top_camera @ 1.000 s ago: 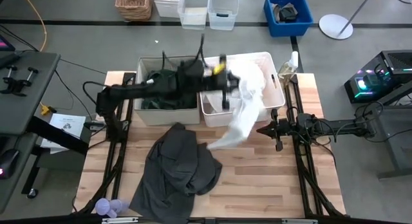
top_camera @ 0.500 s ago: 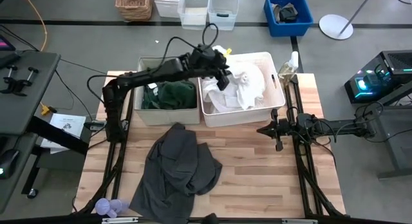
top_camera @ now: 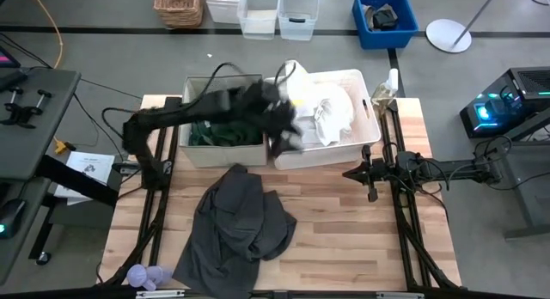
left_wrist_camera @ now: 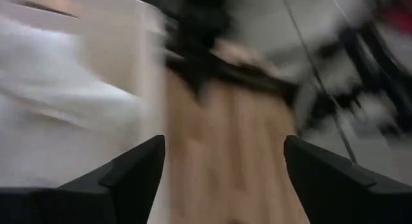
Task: Sort clothes
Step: Put the gray cloth into the laundry organizer
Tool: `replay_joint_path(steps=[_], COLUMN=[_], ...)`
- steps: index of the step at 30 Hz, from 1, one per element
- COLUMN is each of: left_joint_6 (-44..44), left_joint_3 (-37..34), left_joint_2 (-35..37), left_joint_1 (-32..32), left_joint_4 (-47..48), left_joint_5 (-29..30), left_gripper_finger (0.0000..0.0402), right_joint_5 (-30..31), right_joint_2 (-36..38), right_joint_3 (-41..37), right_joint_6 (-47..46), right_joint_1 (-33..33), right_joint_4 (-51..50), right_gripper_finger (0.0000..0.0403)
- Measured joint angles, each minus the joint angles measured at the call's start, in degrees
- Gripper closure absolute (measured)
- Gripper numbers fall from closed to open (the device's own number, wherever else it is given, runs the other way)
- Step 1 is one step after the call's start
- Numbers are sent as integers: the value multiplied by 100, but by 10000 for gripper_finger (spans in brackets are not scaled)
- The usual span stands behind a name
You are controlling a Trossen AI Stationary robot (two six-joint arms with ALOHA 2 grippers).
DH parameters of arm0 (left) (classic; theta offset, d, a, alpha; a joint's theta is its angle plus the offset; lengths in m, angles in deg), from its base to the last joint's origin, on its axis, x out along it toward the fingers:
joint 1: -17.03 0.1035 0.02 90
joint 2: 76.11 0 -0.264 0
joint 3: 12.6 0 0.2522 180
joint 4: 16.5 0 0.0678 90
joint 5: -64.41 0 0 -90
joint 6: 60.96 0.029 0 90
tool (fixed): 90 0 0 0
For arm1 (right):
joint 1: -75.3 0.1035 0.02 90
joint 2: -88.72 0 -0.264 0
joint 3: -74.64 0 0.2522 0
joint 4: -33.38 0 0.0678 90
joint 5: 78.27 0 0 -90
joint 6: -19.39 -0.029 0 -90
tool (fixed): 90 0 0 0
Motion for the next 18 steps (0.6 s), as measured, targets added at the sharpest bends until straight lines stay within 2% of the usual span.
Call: replay_joint_path(steps=[2, 6, 9, 11, 14, 18], left_joint_6=[323, 699, 420, 170, -399, -1172], left_joint_3=[-10, -312, -874, -1323, -2083, -2840], left_joint_2=[250, 280, 286, 335, 247, 258], left_joint_1=[-570, -2052, -3148, -3747, -4278, -4373], left_joint_4=[661, 2038, 2362, 2411, 2508, 1995], left_joint_5=[248, 1607, 2403, 2727, 3078, 2988], left_gripper_finger=[99, 101, 101, 101, 101, 101], right_joint_5=[0, 0, 0, 0, 0, 0], right_joint_2=[0, 0, 0, 0, 0, 0], right_joint_3=[1, 1, 0, 2, 0, 0], right_joint_6=[0, 0, 0, 0, 0, 0], right_joint_1=[1, 0, 0, 1, 1, 0], right_joint_4=[0, 0, 1, 0, 0, 2], right_gripper_finger=[402, 402, 402, 402, 402, 402])
